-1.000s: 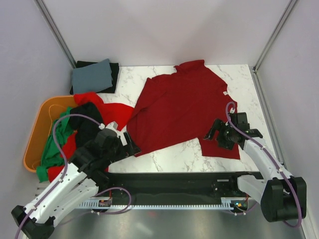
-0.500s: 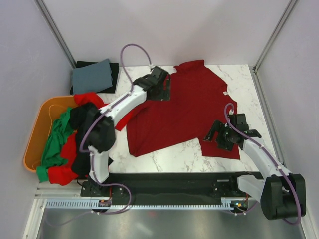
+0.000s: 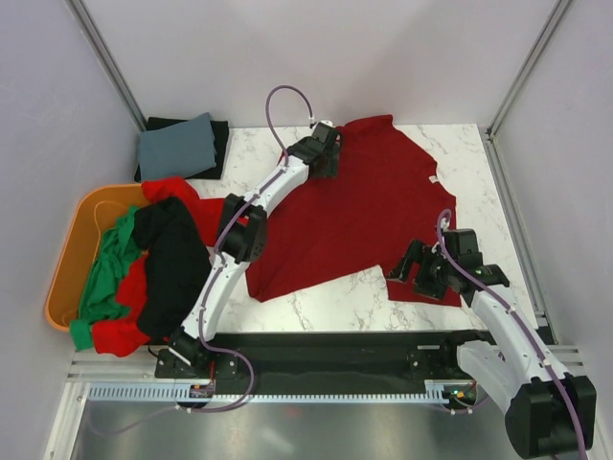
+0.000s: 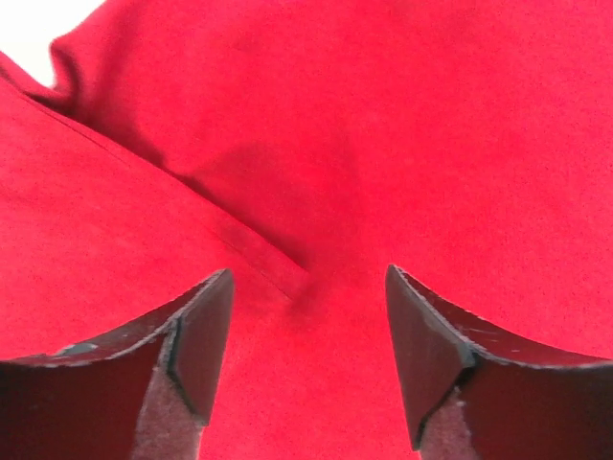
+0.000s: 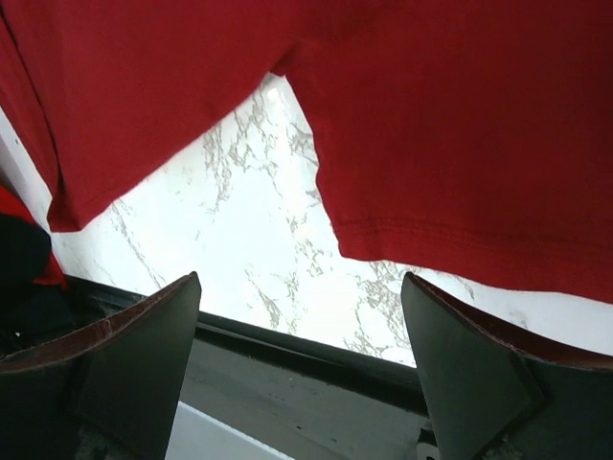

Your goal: Fold and stack the t-shirts

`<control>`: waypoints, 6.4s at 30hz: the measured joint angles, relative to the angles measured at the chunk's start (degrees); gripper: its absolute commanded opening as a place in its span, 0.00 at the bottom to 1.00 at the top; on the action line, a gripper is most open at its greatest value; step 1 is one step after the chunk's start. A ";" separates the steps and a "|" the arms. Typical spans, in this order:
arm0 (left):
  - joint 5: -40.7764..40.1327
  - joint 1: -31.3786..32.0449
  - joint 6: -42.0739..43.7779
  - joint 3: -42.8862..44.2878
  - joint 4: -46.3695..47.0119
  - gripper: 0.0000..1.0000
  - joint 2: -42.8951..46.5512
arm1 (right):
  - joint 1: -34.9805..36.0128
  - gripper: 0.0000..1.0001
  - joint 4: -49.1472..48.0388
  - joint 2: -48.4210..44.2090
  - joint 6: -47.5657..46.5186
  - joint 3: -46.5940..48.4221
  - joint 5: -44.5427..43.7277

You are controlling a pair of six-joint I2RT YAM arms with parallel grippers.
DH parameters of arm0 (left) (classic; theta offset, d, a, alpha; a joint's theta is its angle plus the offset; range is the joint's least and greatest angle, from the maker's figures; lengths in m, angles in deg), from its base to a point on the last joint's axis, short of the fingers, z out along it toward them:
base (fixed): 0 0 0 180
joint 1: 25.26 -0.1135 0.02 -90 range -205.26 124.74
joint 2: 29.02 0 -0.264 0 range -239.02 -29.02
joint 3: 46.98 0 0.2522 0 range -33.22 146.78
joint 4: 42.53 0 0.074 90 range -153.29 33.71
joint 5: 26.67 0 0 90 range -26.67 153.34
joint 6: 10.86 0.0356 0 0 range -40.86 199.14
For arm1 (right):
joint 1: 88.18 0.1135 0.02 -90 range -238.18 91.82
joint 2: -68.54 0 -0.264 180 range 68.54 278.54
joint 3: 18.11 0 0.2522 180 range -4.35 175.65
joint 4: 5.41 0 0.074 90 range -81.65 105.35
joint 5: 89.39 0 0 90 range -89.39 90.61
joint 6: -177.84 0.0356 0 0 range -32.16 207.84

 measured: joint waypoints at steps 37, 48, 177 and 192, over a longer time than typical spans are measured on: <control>3.13 -2.38 2.64 -2.82 1.33 0.42 -0.83 | 0.11 0.94 0.70 2.91 -0.02 -1.95 0.39; 2.16 -3.08 2.84 -3.54 1.09 0.26 -0.42 | 0.11 0.93 0.11 3.45 -0.04 -2.21 0.44; 29.29 -12.72 -9.64 -69.81 4.00 1.00 48.43 | -17.38 0.98 -5.88 22.40 9.18 6.56 -11.21; 14.71 -11.69 -28.30 -110.29 1.68 0.75 103.36 | -1.75 0.98 2.82 7.58 9.53 11.98 -17.29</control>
